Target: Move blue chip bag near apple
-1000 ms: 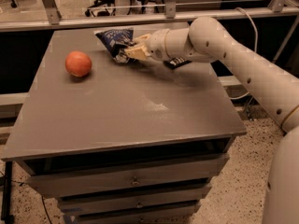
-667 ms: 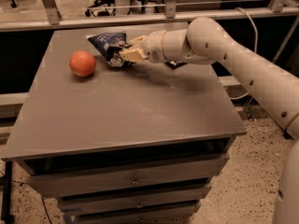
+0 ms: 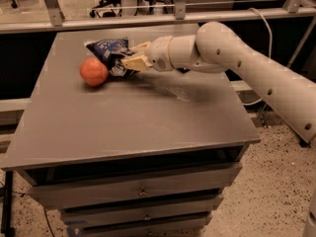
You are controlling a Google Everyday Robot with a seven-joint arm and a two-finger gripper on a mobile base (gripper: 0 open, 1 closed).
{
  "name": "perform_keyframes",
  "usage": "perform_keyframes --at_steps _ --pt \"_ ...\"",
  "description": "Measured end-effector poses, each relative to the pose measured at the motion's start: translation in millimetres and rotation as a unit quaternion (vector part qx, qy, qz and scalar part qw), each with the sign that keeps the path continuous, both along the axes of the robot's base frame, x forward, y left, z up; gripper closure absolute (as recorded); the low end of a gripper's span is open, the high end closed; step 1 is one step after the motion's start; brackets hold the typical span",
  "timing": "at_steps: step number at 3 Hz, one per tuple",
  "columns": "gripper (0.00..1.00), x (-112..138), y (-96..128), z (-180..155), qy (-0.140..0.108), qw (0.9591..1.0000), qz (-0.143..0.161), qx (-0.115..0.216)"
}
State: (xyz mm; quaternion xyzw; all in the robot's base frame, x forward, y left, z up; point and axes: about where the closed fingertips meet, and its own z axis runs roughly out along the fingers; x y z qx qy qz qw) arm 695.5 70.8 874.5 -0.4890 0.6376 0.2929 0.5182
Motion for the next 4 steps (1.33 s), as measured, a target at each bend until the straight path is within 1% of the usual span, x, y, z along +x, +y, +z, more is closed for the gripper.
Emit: perform_keyframes --at_steps 1,2,4 --pt "1.0 -3.9 -0.9 -2.9 0.007 1.0 -0.002 -0.001" --pt "0.82 -6.3 -2.7 -4.3 0.015 0.9999 -0.004 -0.005" --pt "0.35 -8.5 -5.2 -5.8 0.023 0.9997 -0.006 -0.01"
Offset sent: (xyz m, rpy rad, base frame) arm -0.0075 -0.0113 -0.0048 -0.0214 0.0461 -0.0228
